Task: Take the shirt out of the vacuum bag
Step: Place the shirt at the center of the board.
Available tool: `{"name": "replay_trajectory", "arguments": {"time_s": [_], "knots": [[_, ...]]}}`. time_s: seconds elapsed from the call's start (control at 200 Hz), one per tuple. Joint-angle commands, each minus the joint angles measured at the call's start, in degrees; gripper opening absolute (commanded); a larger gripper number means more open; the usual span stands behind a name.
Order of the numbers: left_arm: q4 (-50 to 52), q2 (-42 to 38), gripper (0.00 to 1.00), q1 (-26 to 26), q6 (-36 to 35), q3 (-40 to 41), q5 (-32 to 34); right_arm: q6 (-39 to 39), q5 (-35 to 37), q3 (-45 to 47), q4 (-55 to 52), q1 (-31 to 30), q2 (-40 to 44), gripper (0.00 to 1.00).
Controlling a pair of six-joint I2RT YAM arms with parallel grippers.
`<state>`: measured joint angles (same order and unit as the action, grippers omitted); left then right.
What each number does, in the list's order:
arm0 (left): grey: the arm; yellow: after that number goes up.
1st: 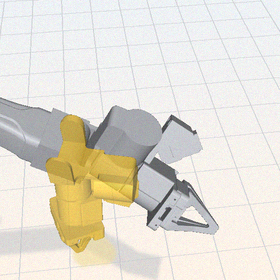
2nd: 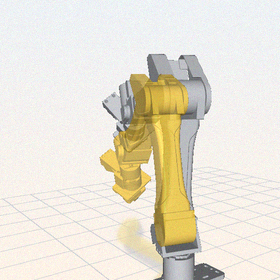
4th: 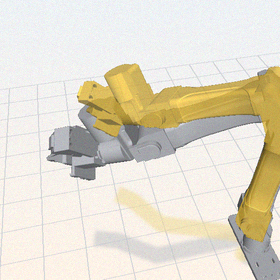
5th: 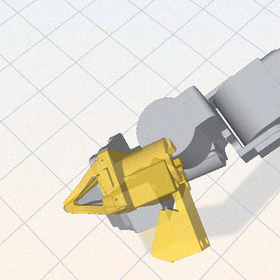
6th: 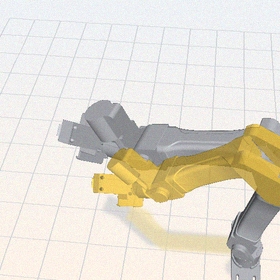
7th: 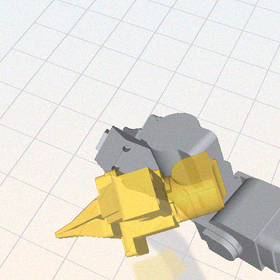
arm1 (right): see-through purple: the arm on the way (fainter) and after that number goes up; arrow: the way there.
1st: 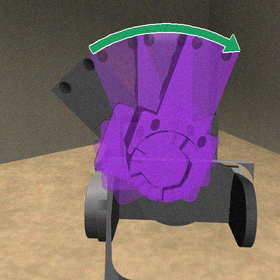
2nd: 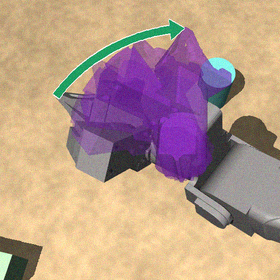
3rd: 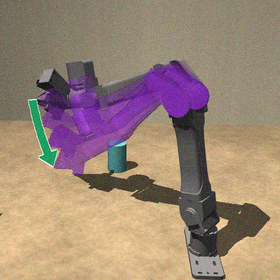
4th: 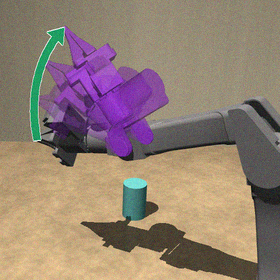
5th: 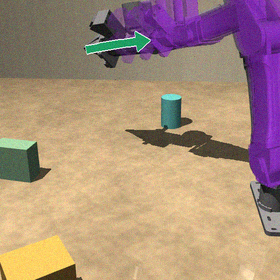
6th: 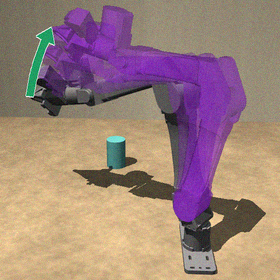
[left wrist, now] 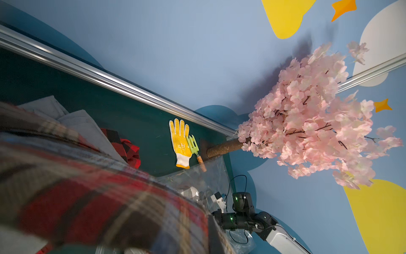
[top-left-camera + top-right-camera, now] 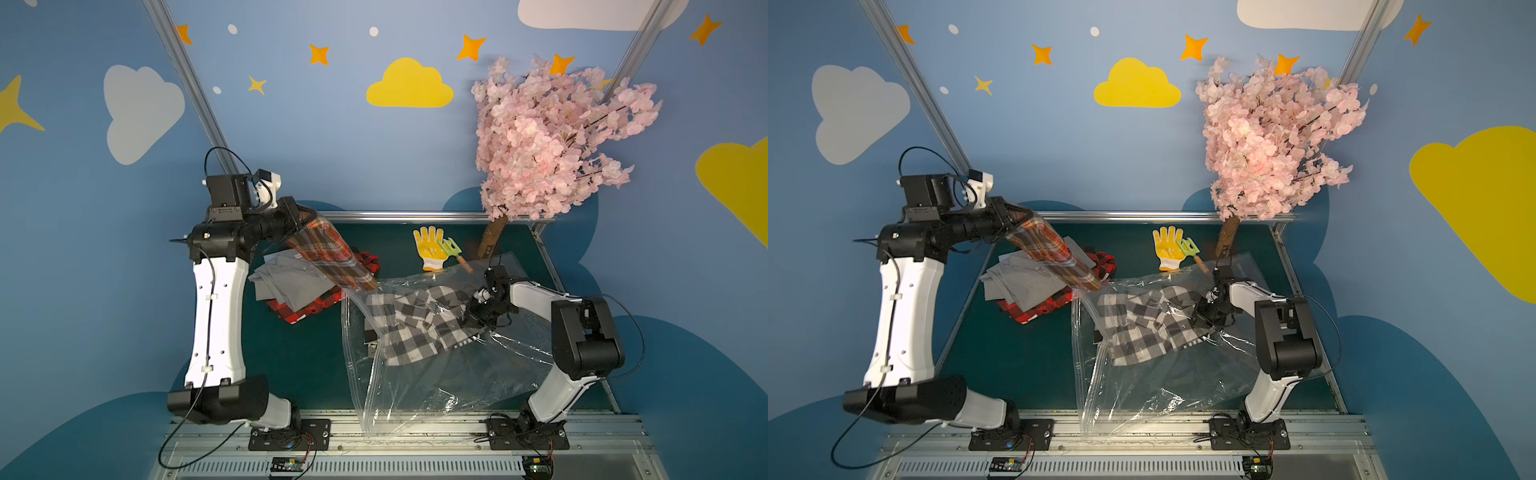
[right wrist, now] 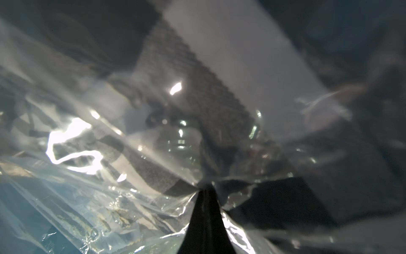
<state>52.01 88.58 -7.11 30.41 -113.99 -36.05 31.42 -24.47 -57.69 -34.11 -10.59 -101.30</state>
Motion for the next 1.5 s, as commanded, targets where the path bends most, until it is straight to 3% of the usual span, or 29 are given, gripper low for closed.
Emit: {"name": "replay_trajectory", "arguments": {"time_s": [0.0, 0.255, 0.45, 0.551, 0.621, 0.686, 0.816, 0.916, 1.026, 1.141, 1.326, 1.421, 1.496], "knots": [[-2.0, 5.2, 0.04, -0.1, -1.3, -8.1, -1.6, -1.0, 3.5, -0.5, 1.8, 0.1, -3.2, 0.0], [-4.2, 21.9, 0.04, 0.2, 2.6, -26.0, -4.3, -1.8, 2.4, -2.3, 1.1, 0.1, -5.2, 0.0], [-12.0, 29.9, 0.04, 0.3, 8.5, -32.9, -6.4, -2.8, 2.3, -3.9, -0.6, 0.1, -6.0, 0.0], [-11.7, 31.5, 0.04, 0.3, 7.7, -33.4, -7.5, -3.0, 1.9, -4.5, -0.8, 0.1, -6.1, 0.0], [-8.3, 29.8, 0.03, 0.2, 4.1, -28.0, -7.5, -3.0, 1.4, -4.8, -0.5, 0.0, -6.3, 0.0], [-8.1, 25.1, 0.03, -0.7, 1.2, -16.8, -7.8, -3.0, 0.8, -5.0, -0.3, -0.1, -6.5, 0.0], [-25.5, 10.5, 0.03, -6.0, 4.7, 16.1, -8.0, -3.4, 0.0, -5.5, -0.5, -0.5, -7.1, 0.0], [-32.7, 2.9, 0.04, -10.5, 7.2, 30.4, -11.1, -3.9, -0.1, -6.0, -1.1, -0.8, -7.2, 0.0], [-29.9, -1.8, 0.04, -13.0, 3.0, 38.0, -9.1, -4.2, 0.0, -6.8, -1.7, -1.0, -7.3, 0.0], [-32.0, -3.5, 0.04, -16.8, 3.4, 45.4, -10.3, -4.3, -0.1, -7.1, -1.8, -1.4, -7.5, 0.0], [-28.9, -3.8, 0.06, -20.2, -0.8, 50.2, -8.0, -4.3, -0.3, -7.0, -1.9, -2.3, -7.8, 0.0], [-25.4, -4.2, 0.28, -21.4, -3.8, 50.6, -4.4, -4.1, -0.4, -7.0, -1.9, -2.7, -8.0, 0.0], [-23.1, -5.0, 0.51, -22.2, -5.7, 50.3, -2.3, -4.1, -0.3, -6.8, -1.9, -2.8, -7.9, 0.0]]}}
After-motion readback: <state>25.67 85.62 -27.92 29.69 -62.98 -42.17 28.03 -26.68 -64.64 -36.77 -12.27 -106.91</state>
